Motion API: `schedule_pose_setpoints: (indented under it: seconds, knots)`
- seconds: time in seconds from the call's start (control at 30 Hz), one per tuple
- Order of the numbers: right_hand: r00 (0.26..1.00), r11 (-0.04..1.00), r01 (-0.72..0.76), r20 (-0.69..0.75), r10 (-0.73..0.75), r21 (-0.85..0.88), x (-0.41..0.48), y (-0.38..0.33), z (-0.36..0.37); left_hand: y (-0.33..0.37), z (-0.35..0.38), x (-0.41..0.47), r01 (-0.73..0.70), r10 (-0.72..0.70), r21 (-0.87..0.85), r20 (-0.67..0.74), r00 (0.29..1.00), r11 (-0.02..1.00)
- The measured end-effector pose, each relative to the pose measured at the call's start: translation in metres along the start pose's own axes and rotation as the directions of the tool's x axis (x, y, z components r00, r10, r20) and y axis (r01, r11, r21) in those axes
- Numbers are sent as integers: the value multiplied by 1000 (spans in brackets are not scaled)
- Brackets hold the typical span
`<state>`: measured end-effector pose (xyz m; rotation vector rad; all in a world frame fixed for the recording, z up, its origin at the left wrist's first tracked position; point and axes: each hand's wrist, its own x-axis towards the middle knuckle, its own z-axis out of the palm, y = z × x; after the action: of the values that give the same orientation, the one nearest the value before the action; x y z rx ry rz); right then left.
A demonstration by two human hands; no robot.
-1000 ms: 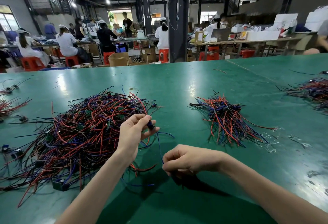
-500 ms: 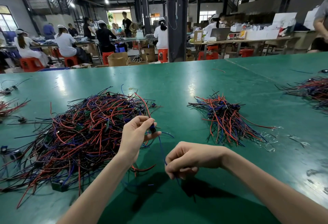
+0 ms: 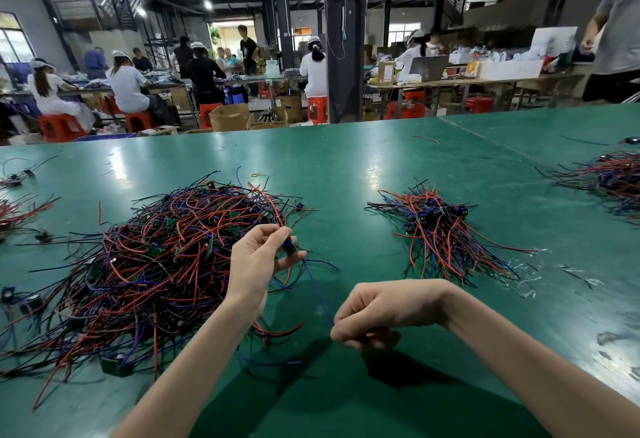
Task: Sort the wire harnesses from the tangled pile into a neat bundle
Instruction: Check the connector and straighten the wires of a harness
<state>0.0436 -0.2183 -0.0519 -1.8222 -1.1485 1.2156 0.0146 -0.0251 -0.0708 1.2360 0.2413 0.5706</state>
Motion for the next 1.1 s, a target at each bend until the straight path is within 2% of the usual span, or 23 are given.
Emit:
schedule_pose_setpoints:
  seconds: [0.1, 0.43, 0.53, 0.77, 1.0, 1.1]
  knots:
    - [998, 999, -28, 50, 27, 25, -1, 1, -2, 1, -1, 1, 12, -12, -21, 0, 1000, 1000]
    - [997, 999, -27, 73, 24, 45, -2, 5, -4, 4, -1, 0, 21, -21, -24, -8, 1000, 999]
    - [996, 995, -36, 89, 27, 97, -2, 7, -4, 4, 0, -1, 19, -19, -25, -6, 1000, 1000]
    - [996, 991, -78, 48, 73, 113, 2, 8, -3, 10, -2, -1, 34, -36, -64, -28, 999, 997]
    - [992, 978, -89, 100, 72, 187, -1, 6, -3, 10, -3, 0, 33, -34, -39, -27, 999, 999]
    - [991, 961, -63, 128, 29, 269, -2, 6, -5, 9, -3, 0, 36, -37, -28, -35, 999, 999]
